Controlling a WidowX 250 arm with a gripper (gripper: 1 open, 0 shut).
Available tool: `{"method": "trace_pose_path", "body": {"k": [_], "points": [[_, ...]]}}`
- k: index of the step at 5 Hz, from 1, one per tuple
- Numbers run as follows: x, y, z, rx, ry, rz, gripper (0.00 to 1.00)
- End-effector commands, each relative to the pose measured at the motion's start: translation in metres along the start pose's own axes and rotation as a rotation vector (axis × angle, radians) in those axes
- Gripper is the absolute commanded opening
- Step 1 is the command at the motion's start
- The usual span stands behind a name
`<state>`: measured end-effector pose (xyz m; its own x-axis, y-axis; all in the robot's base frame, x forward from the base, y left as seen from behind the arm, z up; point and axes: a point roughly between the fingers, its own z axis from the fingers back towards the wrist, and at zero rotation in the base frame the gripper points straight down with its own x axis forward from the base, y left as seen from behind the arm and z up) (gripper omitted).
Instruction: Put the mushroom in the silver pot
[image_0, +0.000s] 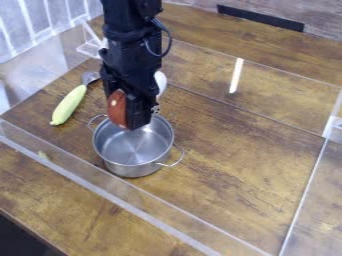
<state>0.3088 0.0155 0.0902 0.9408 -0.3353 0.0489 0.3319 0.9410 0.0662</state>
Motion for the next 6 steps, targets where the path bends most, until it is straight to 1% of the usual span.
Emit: {"method": "trace_pose_path", "body": {"k": [1,3,5,6], "points": [[0.006,-0.002,0.028,0.031,-0.089,0.012,0.00],[0.008,-0.019,0.020,0.027,-0.108,0.003,0.00],[0.007,-0.013,0.031,0.032,-0.118,0.104,0.00],[0.010,-0.014,0.035,0.019,-0.122,0.066,1.00]]}}
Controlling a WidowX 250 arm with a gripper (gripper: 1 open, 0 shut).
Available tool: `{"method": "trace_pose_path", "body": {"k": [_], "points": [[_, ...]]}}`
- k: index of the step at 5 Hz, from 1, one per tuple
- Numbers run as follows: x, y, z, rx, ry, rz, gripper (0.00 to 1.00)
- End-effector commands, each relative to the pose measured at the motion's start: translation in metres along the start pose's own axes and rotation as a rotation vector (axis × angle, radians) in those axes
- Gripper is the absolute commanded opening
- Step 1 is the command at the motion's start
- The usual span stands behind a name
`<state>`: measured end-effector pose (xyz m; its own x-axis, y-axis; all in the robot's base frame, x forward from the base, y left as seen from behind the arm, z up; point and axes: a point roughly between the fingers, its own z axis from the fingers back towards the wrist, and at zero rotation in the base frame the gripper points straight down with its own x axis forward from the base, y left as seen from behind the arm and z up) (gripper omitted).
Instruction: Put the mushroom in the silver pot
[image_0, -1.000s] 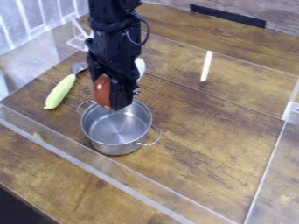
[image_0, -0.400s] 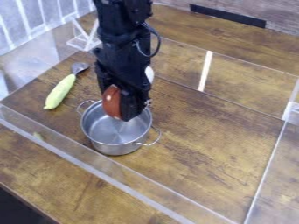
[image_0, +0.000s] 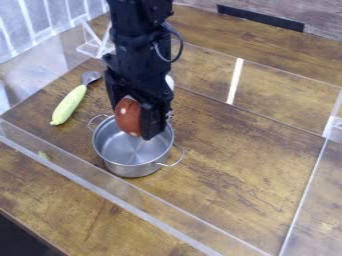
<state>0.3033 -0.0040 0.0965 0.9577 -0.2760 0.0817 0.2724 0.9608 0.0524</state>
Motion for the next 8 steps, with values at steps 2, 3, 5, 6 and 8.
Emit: {"method": "trace_pose_path", "body": {"k": [2,3,5,6,8], "points": [[0.014,0.002,0.051,-0.006,-0.120,-0.121,1.00],[0.015,0.002,0.062,-0.023,-0.135,-0.175,1.00],[0.018,0.014,0.063,-0.007,-0.147,-0.029,1.00],[0.017,0.012,0.063,-0.007,-0.156,-0.008,1.00],[0.016,0.005,0.061,0.001,-0.156,0.038,1.00]]}}
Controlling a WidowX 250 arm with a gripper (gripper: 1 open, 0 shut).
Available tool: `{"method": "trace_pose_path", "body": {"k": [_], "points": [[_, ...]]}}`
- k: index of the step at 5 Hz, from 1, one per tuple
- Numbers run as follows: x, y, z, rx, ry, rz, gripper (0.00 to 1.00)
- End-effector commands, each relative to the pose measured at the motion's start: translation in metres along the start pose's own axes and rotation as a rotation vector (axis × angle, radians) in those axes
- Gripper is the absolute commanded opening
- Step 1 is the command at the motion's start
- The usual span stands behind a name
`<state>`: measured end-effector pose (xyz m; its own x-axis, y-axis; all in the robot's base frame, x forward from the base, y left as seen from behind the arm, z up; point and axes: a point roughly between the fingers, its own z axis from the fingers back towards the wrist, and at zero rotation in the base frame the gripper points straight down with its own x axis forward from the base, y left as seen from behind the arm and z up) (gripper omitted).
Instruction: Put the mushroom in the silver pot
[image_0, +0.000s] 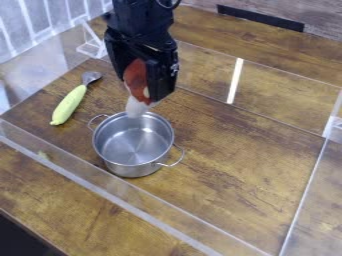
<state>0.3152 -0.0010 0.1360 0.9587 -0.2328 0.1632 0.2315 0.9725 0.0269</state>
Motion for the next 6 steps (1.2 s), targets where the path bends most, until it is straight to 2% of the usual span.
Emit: {"method": "trace_pose_path", "body": {"k": [1,3,6], "points": [[0.006,-0.008,0.022,0.024,-0.075,0.017,1.00],[-0.001,-0.017,0.021,0.018,-0.072,-0.014,1.00],[-0.011,-0.006,0.021,0.026,-0.057,0.038,1.00]]}}
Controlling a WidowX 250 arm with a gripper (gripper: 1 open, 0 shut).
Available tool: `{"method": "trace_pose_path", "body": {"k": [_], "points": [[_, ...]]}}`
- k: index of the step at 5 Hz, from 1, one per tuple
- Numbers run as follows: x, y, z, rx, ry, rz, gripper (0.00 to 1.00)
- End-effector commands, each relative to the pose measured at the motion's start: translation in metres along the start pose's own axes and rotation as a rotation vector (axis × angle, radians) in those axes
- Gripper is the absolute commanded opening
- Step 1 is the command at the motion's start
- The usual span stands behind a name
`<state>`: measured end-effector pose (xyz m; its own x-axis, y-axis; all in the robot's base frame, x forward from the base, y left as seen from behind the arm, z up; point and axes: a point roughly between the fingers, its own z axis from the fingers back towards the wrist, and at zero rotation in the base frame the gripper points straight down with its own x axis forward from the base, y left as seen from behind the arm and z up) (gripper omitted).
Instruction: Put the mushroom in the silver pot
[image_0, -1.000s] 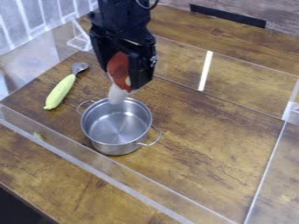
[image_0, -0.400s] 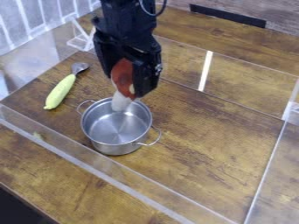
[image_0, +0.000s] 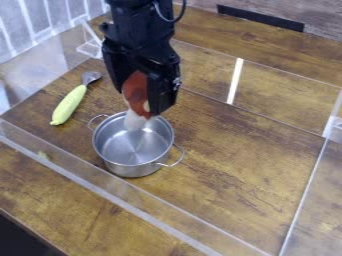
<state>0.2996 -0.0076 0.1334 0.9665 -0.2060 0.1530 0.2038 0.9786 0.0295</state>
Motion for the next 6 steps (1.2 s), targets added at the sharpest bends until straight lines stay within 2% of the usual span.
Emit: {"method": "trace_pose_path", "body": {"k": [1,2,3,4,5,6], "points": [[0.010,0.008,0.019,0.018,-0.063,0.012,1.00],[0.016,0.010,0.016,0.017,-0.060,0.011,1.00],[0.023,0.009,0.015,0.027,-0.054,0.066,1.00],[0.035,-0.001,0.010,0.026,-0.047,0.105,1.00],[0.042,-0.007,-0.018,0.008,-0.037,0.051,1.00],[0.044,-0.016,-0.034,0.001,-0.006,0.100,1.00]]}}
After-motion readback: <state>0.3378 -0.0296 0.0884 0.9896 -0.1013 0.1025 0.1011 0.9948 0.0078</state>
